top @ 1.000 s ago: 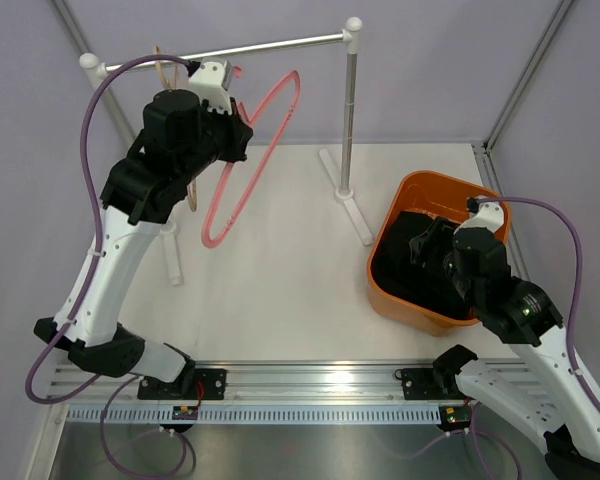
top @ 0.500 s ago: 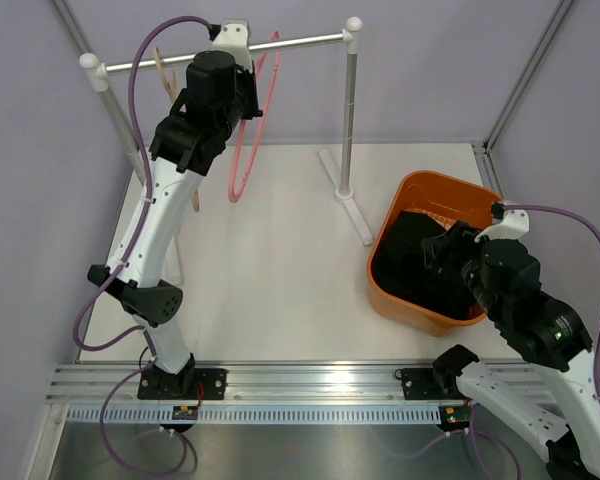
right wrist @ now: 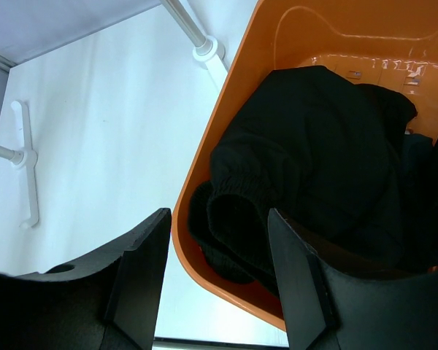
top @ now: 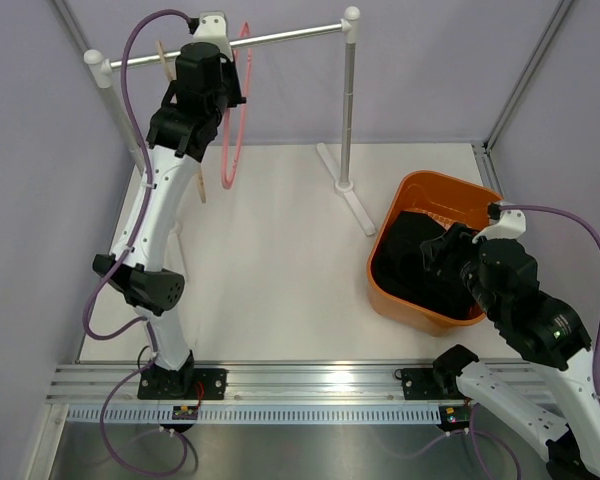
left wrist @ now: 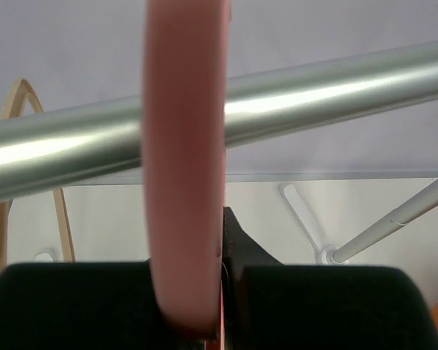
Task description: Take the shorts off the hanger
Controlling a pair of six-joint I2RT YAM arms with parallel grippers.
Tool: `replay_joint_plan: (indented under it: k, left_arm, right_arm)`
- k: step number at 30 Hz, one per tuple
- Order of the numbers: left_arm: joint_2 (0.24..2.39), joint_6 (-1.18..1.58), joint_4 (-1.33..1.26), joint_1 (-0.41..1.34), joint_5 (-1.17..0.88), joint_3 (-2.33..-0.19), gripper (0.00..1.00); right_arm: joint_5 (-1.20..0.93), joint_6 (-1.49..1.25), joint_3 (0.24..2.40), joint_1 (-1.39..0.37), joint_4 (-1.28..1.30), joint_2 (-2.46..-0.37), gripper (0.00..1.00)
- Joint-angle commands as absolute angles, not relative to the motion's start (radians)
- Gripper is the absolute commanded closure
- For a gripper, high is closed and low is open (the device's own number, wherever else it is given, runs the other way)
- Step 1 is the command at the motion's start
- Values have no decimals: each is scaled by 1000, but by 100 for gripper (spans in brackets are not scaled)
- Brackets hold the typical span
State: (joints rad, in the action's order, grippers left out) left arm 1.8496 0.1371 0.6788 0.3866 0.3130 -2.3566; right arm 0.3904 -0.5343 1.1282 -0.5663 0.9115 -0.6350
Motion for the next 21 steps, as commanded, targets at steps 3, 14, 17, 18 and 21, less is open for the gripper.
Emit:
replay_joint_plan:
  k: [3,14,17,18,21]
  left_arm:
    - [1873,175,610,336,272,-2385,98]
    - [1813,198,611,334,244,-2252,91]
    - [1795,201,609,334,245,-2249,88]
    - [1790,201,607,334,245,-2249,85]
    - [1766,201,604,334,245,-2246,80]
  right_arm:
    - [353,-525,1124,-560,884,-647,36]
    - [330,-540,1104,-561,870,-646,36]
    - [328,-545,1101,-561,871,-641,37]
    - [327,-546,1100,-561,871,-640,37]
    - [327,-545,1098,-561,870,-634,36]
